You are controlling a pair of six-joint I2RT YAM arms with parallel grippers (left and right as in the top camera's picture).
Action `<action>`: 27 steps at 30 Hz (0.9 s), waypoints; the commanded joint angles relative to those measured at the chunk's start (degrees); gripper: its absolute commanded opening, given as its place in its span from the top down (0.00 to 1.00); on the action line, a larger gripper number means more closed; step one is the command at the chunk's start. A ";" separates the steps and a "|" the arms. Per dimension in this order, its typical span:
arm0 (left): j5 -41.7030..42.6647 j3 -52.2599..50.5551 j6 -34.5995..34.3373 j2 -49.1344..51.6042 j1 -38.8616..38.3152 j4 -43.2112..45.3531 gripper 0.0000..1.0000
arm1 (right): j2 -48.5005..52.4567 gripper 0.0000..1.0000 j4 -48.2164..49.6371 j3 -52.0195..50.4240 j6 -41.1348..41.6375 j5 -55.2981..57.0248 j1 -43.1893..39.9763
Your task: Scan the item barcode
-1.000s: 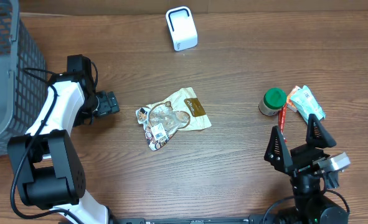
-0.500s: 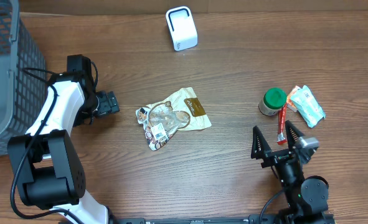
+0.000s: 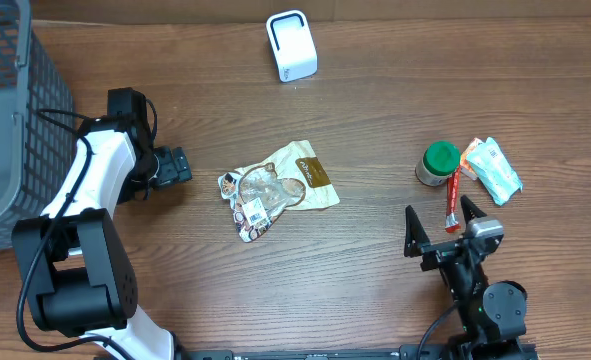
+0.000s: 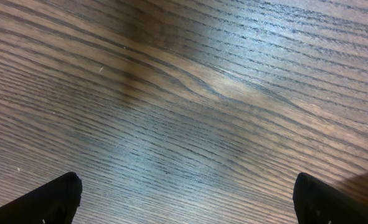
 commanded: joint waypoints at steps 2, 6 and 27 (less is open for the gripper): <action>-0.31 0.85 0.63 0.09 -0.11 0.07 0.00 | -0.57 0.00 0.63 -0.61 -13.05 -3.93 -1.66; -0.31 0.85 0.63 0.09 -0.11 0.07 0.00 | -0.57 0.00 0.66 -0.61 -14.69 -3.89 -1.68; -0.31 0.85 0.63 0.09 -0.11 0.07 0.00 | -0.57 0.00 0.66 -0.61 -14.69 -3.89 -1.68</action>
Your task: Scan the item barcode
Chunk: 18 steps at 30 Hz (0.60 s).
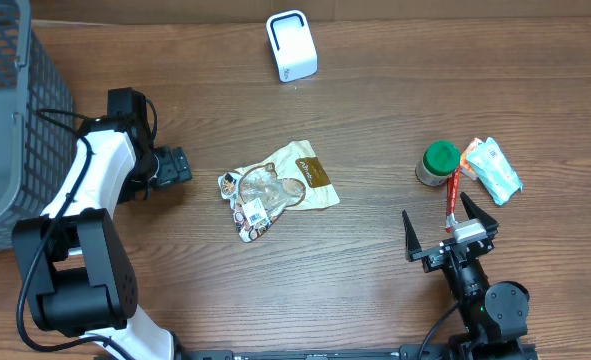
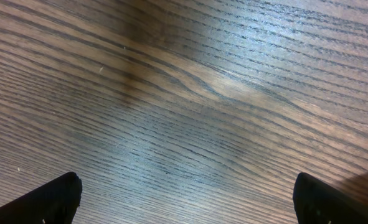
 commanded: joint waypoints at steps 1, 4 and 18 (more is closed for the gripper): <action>-0.31 0.85 0.63 0.09 -0.11 0.07 0.00 | -0.57 0.00 0.31 -0.61 -0.22 -0.07 -0.44; -0.31 0.85 0.63 0.09 -0.11 0.07 0.00 | -0.57 0.00 0.31 -0.61 -0.22 -0.07 -0.44; -0.31 0.85 0.63 -0.81 -0.28 0.04 0.00 | -0.57 0.00 0.31 -0.61 -0.22 -0.07 -0.44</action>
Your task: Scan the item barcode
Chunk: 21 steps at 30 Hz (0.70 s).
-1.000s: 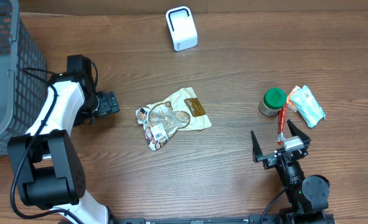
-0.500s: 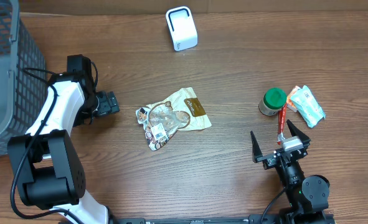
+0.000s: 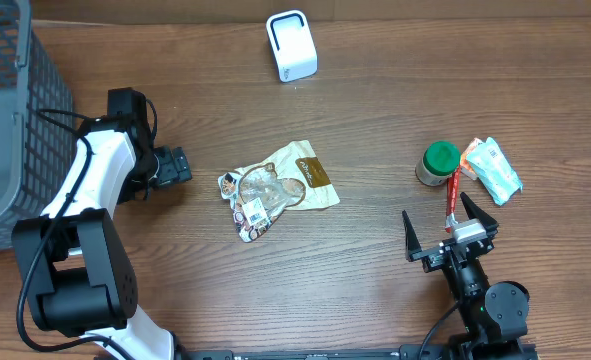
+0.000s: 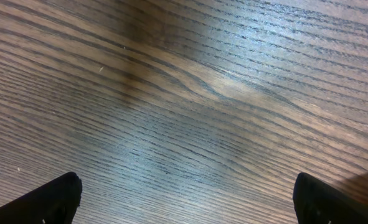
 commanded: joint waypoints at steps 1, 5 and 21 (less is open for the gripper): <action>-0.31 0.85 0.63 -1.64 -0.44 0.04 0.00 | -0.57 0.00 0.31 -0.61 -0.04 -0.09 -0.42; -0.31 0.83 0.63 -9.27 -1.53 0.07 0.00 | -0.57 0.00 0.31 -0.61 -0.04 -0.09 -0.42; -0.31 0.85 0.63 -50.45 -2.60 0.02 0.00 | -0.57 0.00 0.33 -0.61 -0.04 -0.09 -0.42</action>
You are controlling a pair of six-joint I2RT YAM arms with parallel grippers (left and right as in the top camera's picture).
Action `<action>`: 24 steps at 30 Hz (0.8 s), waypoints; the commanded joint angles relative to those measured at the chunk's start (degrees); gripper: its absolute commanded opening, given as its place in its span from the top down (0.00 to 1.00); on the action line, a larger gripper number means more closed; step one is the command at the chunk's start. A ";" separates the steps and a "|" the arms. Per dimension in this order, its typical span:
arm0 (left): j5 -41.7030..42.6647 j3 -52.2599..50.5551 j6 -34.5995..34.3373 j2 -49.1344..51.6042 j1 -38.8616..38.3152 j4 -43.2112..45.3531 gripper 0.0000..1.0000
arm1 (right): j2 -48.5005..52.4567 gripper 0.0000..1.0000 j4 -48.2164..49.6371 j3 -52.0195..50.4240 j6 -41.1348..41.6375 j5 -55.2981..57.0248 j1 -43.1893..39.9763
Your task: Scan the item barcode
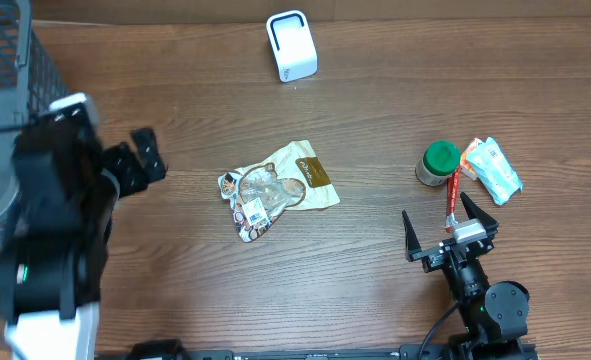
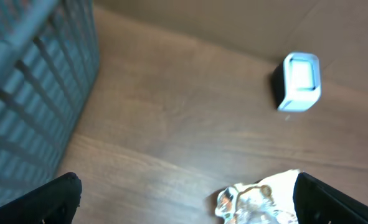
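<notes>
A crumpled white-and-brown snack pouch [image 1: 275, 190] lies flat mid-table with a small barcode label facing up near its lower left end. The left wrist view catches its top edge, pouch [image 2: 258, 199]. The white scanner [image 1: 291, 45] stands at the far edge, also seen as scanner [image 2: 299, 81]. My left gripper [image 1: 137, 158] is raised high at the left, blurred, open and holding nothing; its dark fingertips [image 2: 47, 199] frame the bottom of the wrist view. My right gripper [image 1: 448, 228] is open and holds nothing at the front right.
A grey mesh basket [image 1: 5, 100] fills the far left, its wall close to my left arm [image 2: 28, 93]. At the right stand a green-lidded jar [image 1: 438, 165], a red stick packet [image 1: 453, 200] and a teal packet [image 1: 495, 170], just beyond my right gripper.
My left arm was low over bare wood left of the pouch; now it is raised, and its camera takes in the basket, scanner and pouch. The right arm is unchanged.
At first my left gripper hung open just above bare wood and the right gripper sat tilted at the front right. The right gripper then turned slightly and stayed there. The left held still through two more moments and now is lifted high.
</notes>
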 commanded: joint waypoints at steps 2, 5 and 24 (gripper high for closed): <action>-0.31 0.20 0.63 -3.37 0.00 -0.57 0.00 | -0.57 0.00 0.31 -0.61 -0.02 -0.09 -0.44; -0.31 -0.48 0.63 -5.14 -0.17 -1.05 0.00 | -0.57 0.00 0.33 -0.61 -0.02 -0.09 -0.44; 4.90 -32.85 -1.49 -30.88 -0.17 22.34 0.00 | -0.57 0.00 0.33 -0.61 -0.02 -0.09 -0.44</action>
